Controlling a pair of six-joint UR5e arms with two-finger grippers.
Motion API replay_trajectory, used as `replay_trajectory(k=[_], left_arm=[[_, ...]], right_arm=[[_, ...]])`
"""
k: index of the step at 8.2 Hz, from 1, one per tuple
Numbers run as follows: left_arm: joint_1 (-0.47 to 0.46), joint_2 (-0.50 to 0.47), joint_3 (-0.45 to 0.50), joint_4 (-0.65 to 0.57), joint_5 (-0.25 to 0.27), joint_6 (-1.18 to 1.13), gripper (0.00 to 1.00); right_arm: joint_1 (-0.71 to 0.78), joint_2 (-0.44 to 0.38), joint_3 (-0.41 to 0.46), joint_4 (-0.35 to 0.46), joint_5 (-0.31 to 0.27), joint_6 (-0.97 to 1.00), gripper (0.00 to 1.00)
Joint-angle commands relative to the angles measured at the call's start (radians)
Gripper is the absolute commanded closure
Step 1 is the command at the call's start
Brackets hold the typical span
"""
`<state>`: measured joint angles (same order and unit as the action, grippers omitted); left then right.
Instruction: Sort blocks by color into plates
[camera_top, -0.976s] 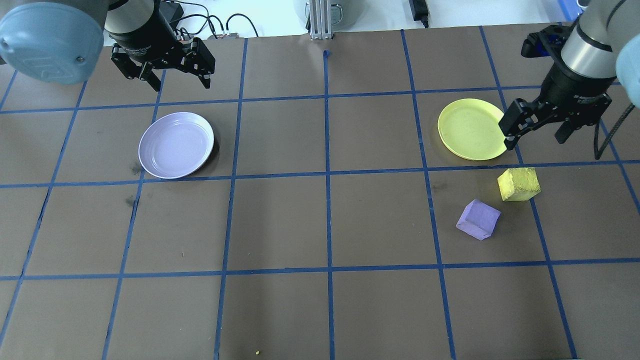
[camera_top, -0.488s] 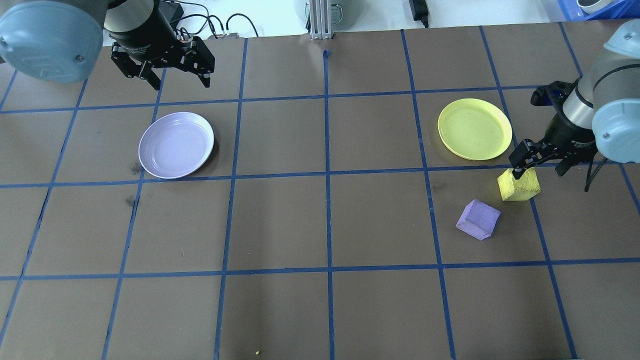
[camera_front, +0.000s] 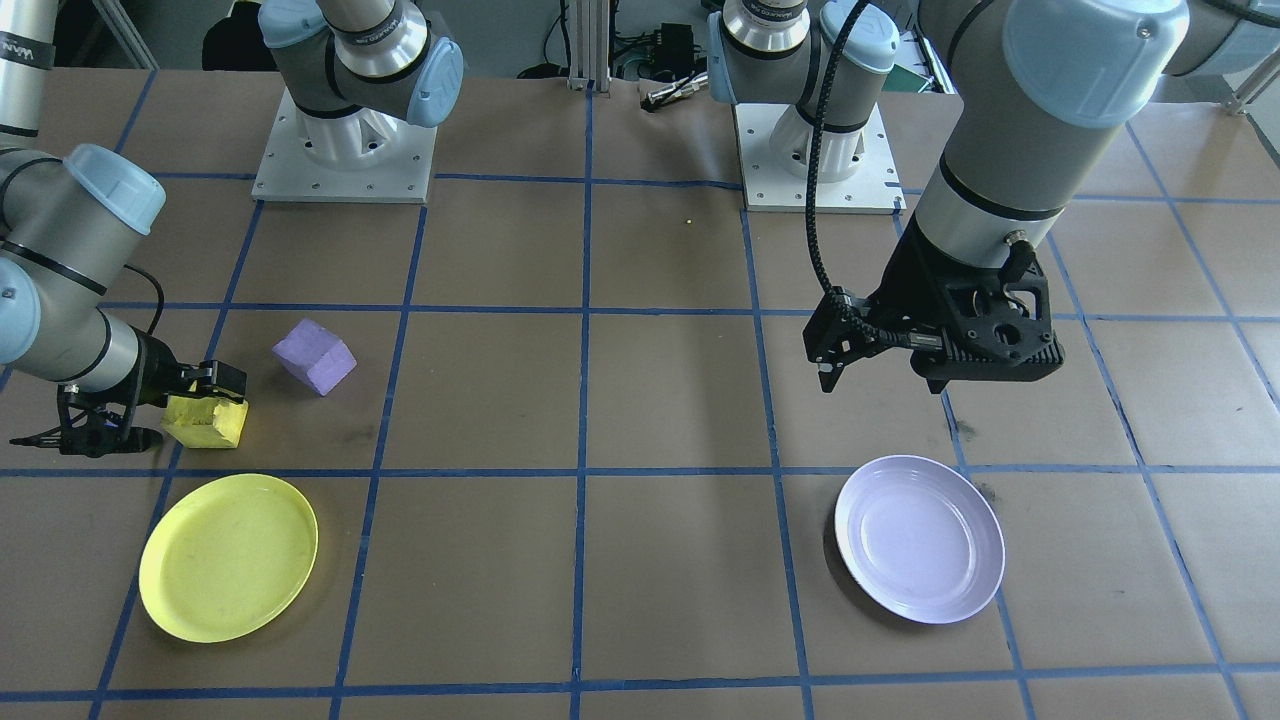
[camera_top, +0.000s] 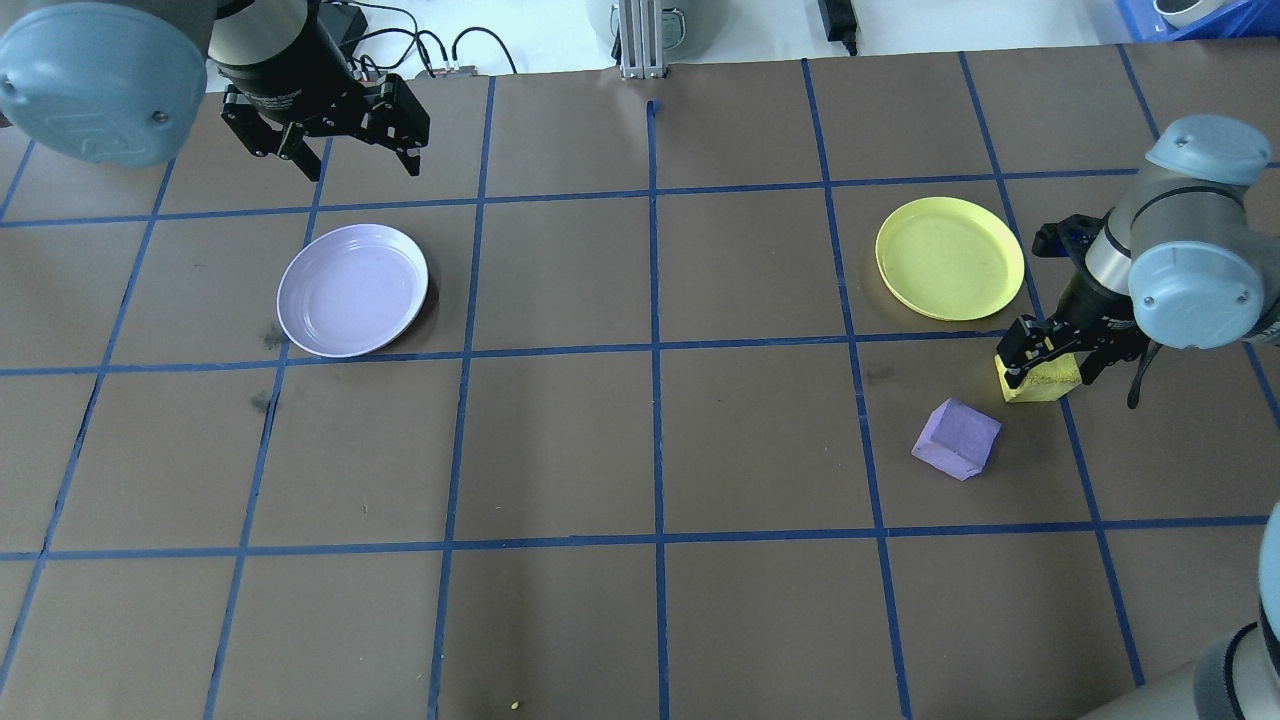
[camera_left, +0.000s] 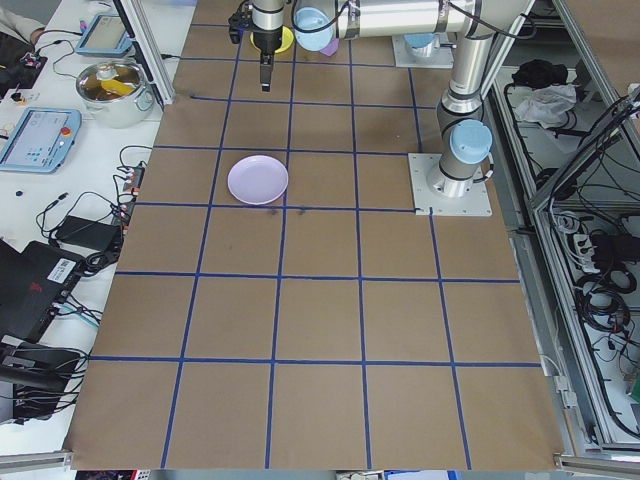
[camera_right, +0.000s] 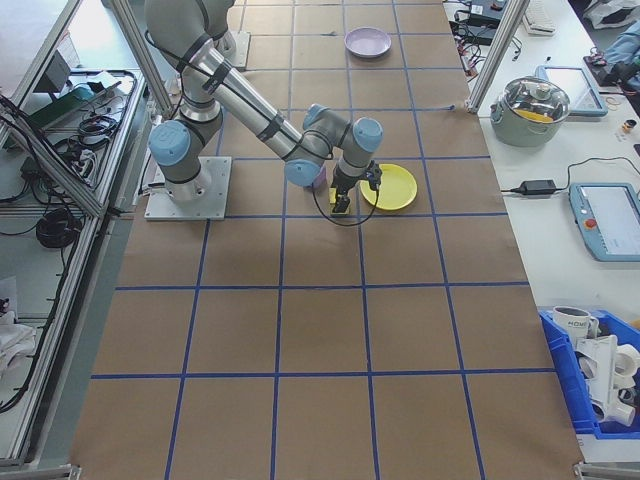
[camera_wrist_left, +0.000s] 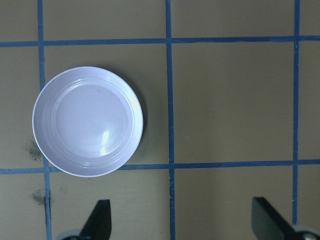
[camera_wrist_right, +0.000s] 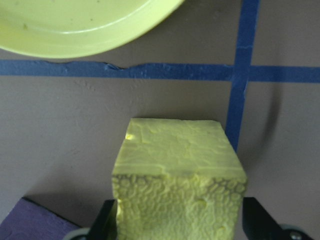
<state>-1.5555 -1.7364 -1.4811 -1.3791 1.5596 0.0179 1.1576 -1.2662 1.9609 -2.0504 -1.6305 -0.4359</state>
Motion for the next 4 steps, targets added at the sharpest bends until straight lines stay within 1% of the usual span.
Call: replay_trajectory(k=[1, 2, 3, 4], left_arm=[[0.000, 0.000, -0.004, 0.000, -0.001, 0.001, 0.00], [0.000, 0.000, -0.004, 0.000, -0.001, -0.001, 0.00], [0.000, 0.000, -0.004, 0.000, -0.001, -0.001, 0.00], [0.000, 0.000, -0.002, 0.000, -0.001, -0.001, 0.00]], right_arm=[[-0.003, 0.018, -0.002, -0.002, -0.006, 0.002, 0.75], [-0.003, -0.007, -0.002, 0.005, -0.003, 0.011, 0.79], [0.000, -0.045, -0.010, 0.057, 0.001, 0.040, 0.80], [0.017, -0.074, -0.043, 0.100, 0.012, 0.090, 0.80]])
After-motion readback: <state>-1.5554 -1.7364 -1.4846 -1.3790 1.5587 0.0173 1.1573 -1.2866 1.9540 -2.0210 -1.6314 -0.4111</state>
